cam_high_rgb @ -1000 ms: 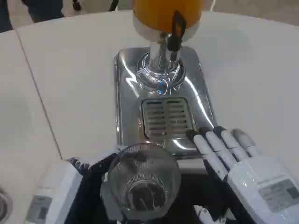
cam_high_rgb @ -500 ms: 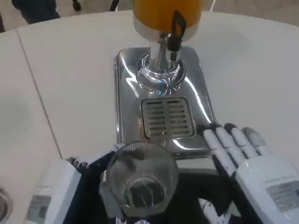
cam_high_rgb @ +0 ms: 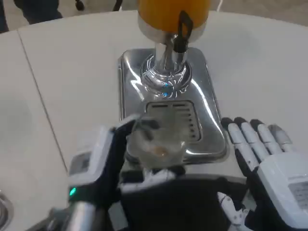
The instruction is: Grasp the cup under the faucet to collect the drink, then remove the cup.
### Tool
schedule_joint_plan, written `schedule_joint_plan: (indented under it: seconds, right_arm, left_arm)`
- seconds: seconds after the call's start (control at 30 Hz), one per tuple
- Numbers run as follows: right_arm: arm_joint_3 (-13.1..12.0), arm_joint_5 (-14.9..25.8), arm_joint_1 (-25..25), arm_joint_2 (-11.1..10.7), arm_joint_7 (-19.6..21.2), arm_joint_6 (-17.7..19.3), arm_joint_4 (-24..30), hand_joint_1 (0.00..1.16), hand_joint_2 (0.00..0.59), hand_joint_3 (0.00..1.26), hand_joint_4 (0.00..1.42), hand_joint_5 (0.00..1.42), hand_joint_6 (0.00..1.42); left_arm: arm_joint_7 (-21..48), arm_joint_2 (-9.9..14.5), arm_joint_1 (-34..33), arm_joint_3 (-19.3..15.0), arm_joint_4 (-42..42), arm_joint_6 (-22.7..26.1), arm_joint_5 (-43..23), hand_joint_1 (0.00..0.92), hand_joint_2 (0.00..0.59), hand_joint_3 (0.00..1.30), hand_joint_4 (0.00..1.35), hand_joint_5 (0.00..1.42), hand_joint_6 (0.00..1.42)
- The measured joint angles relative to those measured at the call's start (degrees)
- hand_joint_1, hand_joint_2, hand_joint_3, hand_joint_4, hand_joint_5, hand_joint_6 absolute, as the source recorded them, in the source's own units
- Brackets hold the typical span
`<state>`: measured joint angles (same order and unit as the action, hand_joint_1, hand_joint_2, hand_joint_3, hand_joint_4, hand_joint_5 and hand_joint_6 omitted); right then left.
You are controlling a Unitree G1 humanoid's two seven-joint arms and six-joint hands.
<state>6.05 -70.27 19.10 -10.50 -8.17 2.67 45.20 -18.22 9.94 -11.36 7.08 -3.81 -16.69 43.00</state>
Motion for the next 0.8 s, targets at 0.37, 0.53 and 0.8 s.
schedule_joint_plan:
  seconds: [0.37, 0.53, 0.8]
  right_arm:
    - [0.6, -0.8, -0.4, 1.0, -3.1, -0.8, 0.9, 0.27, 0.575, 0.0, 0.0, 0.0, 0.0]
    - [1.2, -1.9, -0.4, 1.7, -3.5, -0.9, 1.5, 0.27, 0.575, 0.0, 0.0, 0.0, 0.0]
    - [1.1, -2.5, -1.2, 2.4, -4.3, -1.7, 1.6, 0.27, 0.575, 0.0, 0.0, 0.0, 0.0]
  left_arm:
    - [-4.8, -1.6, -15.4, 3.9, -18.5, 2.2, -0.1, 0.62, 0.055, 1.1, 1.18, 1.42, 1.42]
    - [-8.1, -2.2, -21.9, 4.9, -26.9, 2.5, -1.6, 0.617, 0.056, 1.1, 1.18, 1.42, 1.42]
    - [-13.4, -2.4, -32.2, 5.3, -40.7, 2.8, -4.9, 0.62, 0.059, 1.09, 1.16, 1.42, 1.42]
